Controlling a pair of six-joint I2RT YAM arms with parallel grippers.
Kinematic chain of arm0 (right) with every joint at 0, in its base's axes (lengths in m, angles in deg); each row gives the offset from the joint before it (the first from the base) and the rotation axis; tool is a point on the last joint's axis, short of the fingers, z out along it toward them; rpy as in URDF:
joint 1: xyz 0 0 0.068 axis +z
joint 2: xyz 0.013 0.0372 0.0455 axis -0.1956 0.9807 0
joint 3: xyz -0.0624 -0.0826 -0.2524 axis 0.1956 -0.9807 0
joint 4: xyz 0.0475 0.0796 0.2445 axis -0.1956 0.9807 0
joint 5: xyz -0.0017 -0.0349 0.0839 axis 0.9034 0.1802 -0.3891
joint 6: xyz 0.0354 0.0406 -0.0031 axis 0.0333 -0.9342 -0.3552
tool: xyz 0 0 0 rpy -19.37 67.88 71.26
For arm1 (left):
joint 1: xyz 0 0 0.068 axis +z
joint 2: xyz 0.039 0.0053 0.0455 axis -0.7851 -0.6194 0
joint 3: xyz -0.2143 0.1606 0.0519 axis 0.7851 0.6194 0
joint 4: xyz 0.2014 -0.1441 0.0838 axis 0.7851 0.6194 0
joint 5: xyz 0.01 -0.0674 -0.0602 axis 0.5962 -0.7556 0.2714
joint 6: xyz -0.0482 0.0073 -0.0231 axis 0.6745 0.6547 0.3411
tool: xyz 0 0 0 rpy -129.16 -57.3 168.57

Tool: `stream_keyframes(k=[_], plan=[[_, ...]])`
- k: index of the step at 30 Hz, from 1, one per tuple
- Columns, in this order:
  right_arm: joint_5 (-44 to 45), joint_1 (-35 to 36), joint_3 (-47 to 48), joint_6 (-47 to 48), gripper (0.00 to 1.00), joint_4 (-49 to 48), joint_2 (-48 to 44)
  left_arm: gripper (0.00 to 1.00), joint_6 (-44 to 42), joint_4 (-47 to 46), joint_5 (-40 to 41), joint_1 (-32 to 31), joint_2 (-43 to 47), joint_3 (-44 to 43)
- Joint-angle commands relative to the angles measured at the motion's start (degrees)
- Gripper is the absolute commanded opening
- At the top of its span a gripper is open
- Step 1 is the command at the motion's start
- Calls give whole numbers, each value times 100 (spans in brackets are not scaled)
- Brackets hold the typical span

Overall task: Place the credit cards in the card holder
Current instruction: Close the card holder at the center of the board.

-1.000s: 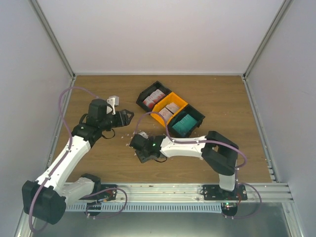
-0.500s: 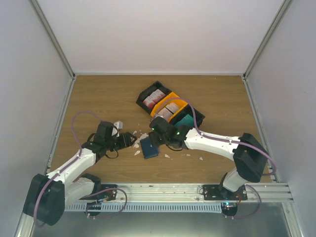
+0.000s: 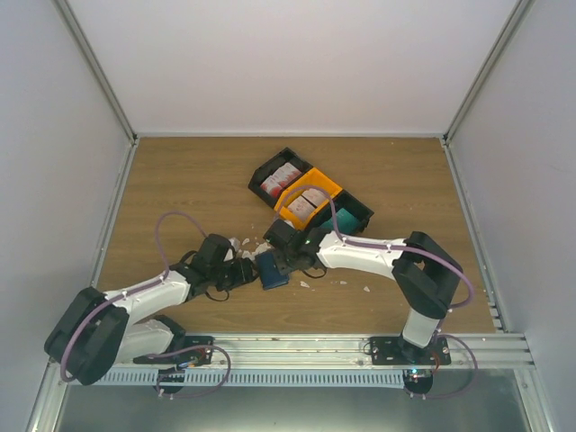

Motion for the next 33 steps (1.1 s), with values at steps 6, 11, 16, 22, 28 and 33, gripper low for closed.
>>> stream_keyframes(k=[6, 11, 16, 22, 28, 33], plan=[[548, -8, 237, -92, 31, 229, 182, 57, -120, -413, 259, -290, -702, -242], [665, -8, 173, -206, 22, 234, 83, 54, -156, -357, 419, -441, -993, -388], [582, -25, 106, -191, 11, 152, 74, 47, -185, -242, 681, -559, -1152, -504], [474, -43, -13, -184, 0, 5, -40, 44, -192, -163, 855, -641, -1254, -572], [331, -48, -136, -130, 1, -248, -207, 43, -185, -180, 886, -654, -1301, -574], [-2, -52, -292, -12, 0, -582, -319, 42, -186, -207, 910, -654, -1369, -583]])
